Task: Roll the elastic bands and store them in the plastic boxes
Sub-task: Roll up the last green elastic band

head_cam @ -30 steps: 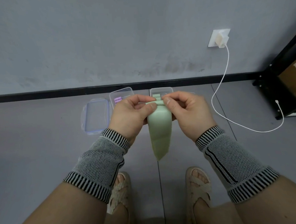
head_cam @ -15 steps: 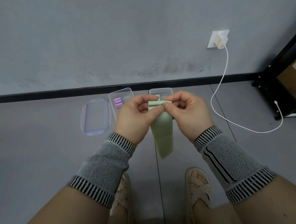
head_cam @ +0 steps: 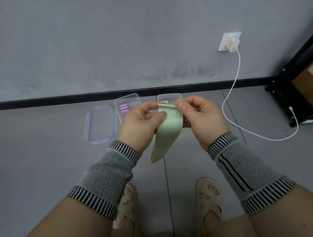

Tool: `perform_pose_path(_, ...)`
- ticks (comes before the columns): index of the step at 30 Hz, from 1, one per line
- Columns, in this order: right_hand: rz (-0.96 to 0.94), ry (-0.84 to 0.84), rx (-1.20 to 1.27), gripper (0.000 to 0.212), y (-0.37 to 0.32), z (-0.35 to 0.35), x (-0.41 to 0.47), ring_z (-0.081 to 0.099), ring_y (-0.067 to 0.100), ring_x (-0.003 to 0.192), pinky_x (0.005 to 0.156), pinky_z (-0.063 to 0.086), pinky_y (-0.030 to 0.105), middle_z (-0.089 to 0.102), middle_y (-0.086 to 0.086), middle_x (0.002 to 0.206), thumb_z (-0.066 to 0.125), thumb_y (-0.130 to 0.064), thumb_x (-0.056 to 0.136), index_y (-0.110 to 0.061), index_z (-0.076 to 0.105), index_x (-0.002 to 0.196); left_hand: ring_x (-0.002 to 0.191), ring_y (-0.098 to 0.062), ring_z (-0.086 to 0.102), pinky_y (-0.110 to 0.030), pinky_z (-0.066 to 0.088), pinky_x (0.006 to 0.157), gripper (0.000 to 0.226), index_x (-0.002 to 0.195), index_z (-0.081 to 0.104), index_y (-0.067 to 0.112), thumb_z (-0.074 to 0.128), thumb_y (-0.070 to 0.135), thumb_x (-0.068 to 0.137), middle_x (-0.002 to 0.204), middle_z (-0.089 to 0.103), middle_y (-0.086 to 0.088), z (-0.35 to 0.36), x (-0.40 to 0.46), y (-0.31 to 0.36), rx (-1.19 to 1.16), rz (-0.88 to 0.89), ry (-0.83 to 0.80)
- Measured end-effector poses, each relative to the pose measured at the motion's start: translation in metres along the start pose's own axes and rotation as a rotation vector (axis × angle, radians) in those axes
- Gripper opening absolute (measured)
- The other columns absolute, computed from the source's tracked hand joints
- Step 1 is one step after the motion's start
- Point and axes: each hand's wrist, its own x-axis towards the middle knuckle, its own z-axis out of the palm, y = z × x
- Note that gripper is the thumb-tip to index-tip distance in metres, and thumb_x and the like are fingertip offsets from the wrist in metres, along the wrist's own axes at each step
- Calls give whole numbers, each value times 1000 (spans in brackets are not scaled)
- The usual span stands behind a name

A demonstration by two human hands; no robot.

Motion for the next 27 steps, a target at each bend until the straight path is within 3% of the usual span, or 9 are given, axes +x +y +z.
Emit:
perform_pose_path(1,-1,-19,11,3,0,-2,0,64,13,64,62,56,30,67,-2,66,66,-17,87,-14,66,86,70,-21,64,-35,54,71,19,91,65,19,58,1,88,70,70,-5,-1,0,0,8,1,5)
perform_pose_path(4,-10,-67,-35,14,0,-6,2,64,13,71,65,54,27,66,3,77,71,-16,81,-21,66,93,70,-20,60,-34,52,71,19,90,65,20,57,2,89,64,67,-1,-3,2,0,17,7,11)
perform_pose_path(8,48,-114,-71,24,2,-5,2,62,12,72,62,52,23,66,9,84,73,-15,79,-14,66,103,64,-14,62,-32,53,71,14,85,61,15,54,5,92,61,66,3,-3,3,1,-28,-12,70)
perform_pose_path(11,59,-85,-108,8,5,-2,2,60,7,61,58,51,20,65,2,72,70,-9,82,-14,68,88,64,-14,63,-31,55,69,17,81,59,14,50,10,95,68,67,-1,-2,3,2,-62,-34,94)
perform_pose_path(15,40,20,-107,16,7,4,2,60,8,55,55,50,21,64,2,64,69,-6,83,-16,64,72,71,-20,58,-40,50,73,21,80,59,14,47,13,96,74,64,-6,7,1,-1,-39,-20,105)
perform_pose_path(17,30,56,-130,16,9,7,2,62,13,59,57,54,27,65,5,67,69,-8,83,-18,64,71,74,-24,57,-47,50,76,19,82,59,12,46,14,97,77,64,-12,11,-1,-2,-25,-15,112)
perform_pose_path(20,-41,74,-249,10,11,8,2,66,23,72,70,58,39,68,8,76,69,-14,82,-20,66,74,85,-30,61,-54,50,83,19,97,61,8,44,16,98,99,66,-25,15,-2,-1,-49,-44,106)
perform_pose_path(24,-148,89,-458,4,10,7,1,61,16,70,72,55,32,64,-1,74,70,-17,82,-16,67,80,91,-32,63,-53,50,89,23,100,63,8,43,17,99,105,67,-23,13,-2,-1,-98,-116,93)
perform_pose_path(27,-95,34,-366,7,8,8,1,59,12,67,68,55,29,64,-1,73,73,-18,79,-18,66,79,92,-36,63,-56,49,88,25,99,65,7,45,21,98,103,67,-25,6,1,-1,-47,-119,107)
